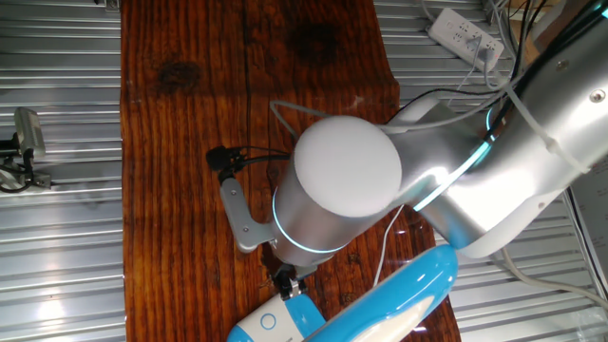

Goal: Turn on the desk lamp by pressing the button

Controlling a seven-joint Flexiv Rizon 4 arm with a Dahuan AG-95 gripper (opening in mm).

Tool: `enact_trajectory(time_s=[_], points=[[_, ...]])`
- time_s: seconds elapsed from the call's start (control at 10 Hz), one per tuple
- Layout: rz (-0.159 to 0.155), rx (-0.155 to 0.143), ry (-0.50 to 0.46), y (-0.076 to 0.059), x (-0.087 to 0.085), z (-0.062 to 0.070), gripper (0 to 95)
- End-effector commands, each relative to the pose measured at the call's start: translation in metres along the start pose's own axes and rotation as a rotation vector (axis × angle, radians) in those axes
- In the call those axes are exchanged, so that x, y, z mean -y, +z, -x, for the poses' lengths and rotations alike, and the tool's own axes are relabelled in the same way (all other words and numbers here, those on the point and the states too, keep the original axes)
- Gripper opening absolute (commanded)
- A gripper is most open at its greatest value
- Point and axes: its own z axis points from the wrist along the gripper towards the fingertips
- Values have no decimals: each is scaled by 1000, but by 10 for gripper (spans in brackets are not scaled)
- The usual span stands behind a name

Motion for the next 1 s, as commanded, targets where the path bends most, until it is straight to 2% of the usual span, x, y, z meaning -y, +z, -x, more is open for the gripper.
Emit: enact_trajectory(time_s=[0.1,0.6,0.8,0.9,1.0], points=[[3,-1,-2,0,0,0,0],[4,1,-4,1,-1,0,0],[39,11,-36,1,-1,-1,0],[93,32,-20,2,-2,-3,0],[125,44,-2,2,-2,-4,0]])
